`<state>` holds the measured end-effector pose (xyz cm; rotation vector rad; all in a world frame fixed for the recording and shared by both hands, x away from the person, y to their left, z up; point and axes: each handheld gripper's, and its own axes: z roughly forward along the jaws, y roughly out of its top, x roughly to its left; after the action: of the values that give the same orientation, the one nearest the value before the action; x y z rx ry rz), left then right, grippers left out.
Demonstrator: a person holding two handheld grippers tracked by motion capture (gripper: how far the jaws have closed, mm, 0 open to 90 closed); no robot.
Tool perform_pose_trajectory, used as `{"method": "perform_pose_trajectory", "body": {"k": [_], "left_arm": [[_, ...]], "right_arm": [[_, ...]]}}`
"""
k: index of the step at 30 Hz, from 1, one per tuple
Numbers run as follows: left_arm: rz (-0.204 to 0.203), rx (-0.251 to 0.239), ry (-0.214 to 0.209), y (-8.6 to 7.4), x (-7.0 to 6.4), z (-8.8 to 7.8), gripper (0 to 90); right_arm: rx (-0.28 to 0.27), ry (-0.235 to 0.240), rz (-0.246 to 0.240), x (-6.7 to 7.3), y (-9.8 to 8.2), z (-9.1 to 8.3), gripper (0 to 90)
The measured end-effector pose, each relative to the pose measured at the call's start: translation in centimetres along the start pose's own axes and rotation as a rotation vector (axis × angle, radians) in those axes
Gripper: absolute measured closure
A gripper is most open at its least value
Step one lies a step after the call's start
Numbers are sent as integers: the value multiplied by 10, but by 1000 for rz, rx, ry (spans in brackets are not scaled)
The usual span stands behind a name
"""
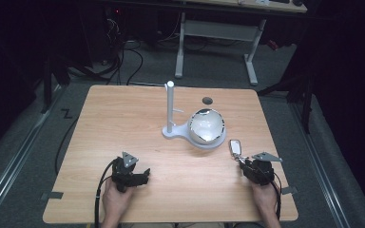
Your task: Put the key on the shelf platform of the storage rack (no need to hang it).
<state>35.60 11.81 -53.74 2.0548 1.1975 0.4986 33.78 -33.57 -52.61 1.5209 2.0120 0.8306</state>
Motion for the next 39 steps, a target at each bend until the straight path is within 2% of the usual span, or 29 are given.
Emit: {"method": "perform_pose_trajectory", "body": {"k": [6,18,26,39], "left_arm": [[0,0,0,0,0,0,159],[-2,0,-1,0,0,0,159],[-2,0,-1,0,0,0,159],[-2,0,-1,0,0,0,159]], "right_arm": [[-1,-13,-43,3,0,0,805],[-9,-36,-72,8,-1,-1,821],[-54,-5,-57,7,4,-13,822],[-157,50,-45,6,21,-42,823]]}}
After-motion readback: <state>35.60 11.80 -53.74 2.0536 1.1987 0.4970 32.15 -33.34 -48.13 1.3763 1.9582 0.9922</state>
